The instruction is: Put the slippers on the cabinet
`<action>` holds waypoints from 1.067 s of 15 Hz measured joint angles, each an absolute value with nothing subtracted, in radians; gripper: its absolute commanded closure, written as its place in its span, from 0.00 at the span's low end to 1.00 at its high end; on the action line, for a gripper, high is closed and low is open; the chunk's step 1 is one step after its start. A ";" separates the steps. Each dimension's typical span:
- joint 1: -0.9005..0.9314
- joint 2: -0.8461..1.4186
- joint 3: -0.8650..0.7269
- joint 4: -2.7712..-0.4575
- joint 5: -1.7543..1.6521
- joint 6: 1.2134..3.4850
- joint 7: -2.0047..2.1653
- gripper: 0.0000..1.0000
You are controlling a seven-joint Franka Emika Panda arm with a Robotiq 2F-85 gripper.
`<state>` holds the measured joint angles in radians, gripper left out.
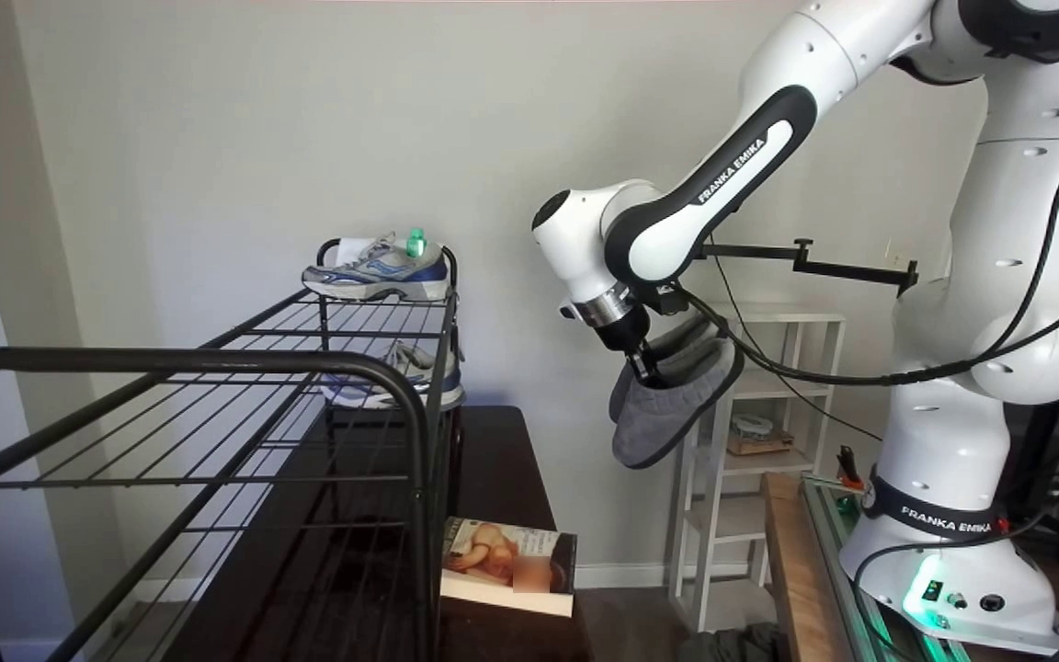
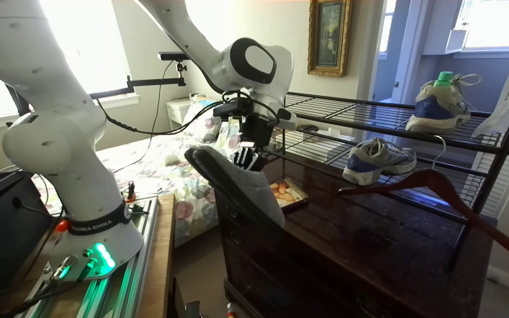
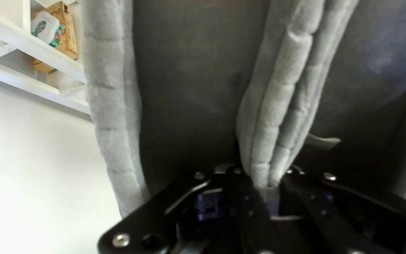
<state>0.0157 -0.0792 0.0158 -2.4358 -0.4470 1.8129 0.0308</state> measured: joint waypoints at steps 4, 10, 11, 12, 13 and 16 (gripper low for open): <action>0.012 -0.074 0.008 -2.442 -0.448 1.865 0.021 0.97; -0.044 -0.034 -0.062 -2.521 -0.468 2.279 -0.114 0.97; -0.051 -0.023 -0.068 -2.531 -0.478 2.342 -0.140 0.97; -0.057 -0.014 -0.071 -2.540 -0.493 2.396 -0.162 0.97; -0.061 -0.003 -0.072 -2.545 -0.512 2.441 -0.189 0.97; -0.064 0.030 -0.074 -2.548 -0.545 2.543 -0.297 0.97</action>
